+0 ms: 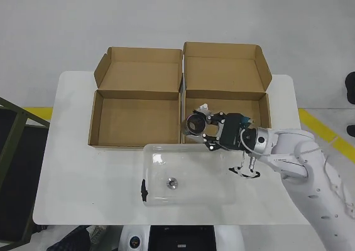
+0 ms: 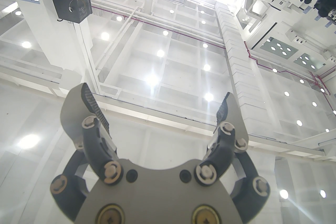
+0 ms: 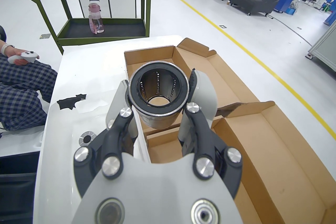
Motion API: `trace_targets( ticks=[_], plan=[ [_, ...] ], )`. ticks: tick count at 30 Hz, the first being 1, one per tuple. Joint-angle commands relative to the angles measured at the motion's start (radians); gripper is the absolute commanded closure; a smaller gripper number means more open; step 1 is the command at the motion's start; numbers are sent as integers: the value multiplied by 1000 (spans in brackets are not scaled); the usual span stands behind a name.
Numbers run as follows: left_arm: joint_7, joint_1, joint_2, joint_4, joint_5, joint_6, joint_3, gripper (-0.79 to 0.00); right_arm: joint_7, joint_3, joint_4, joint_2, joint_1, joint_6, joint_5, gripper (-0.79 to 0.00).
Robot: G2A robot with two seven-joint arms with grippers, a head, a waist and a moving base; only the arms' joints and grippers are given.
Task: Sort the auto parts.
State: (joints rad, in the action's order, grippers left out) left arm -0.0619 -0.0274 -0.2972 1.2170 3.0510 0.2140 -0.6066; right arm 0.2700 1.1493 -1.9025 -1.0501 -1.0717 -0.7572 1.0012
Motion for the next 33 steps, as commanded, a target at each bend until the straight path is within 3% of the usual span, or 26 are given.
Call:
trace_targets(
  ticks=[1, 21, 33],
  plan=[
    [0, 0, 0, 0, 0, 0, 0, -785, 14, -44, 27, -8, 33, 14, -2, 0],
    [0, 0, 0, 0, 0, 0, 0, -785, 103, -405, 302, -133, 350, 193, 69, 0],
    [0, 0, 0, 0, 0, 0, 0, -785, 125, -505, 490, -213, 475, 304, 75, 0]
  ],
)
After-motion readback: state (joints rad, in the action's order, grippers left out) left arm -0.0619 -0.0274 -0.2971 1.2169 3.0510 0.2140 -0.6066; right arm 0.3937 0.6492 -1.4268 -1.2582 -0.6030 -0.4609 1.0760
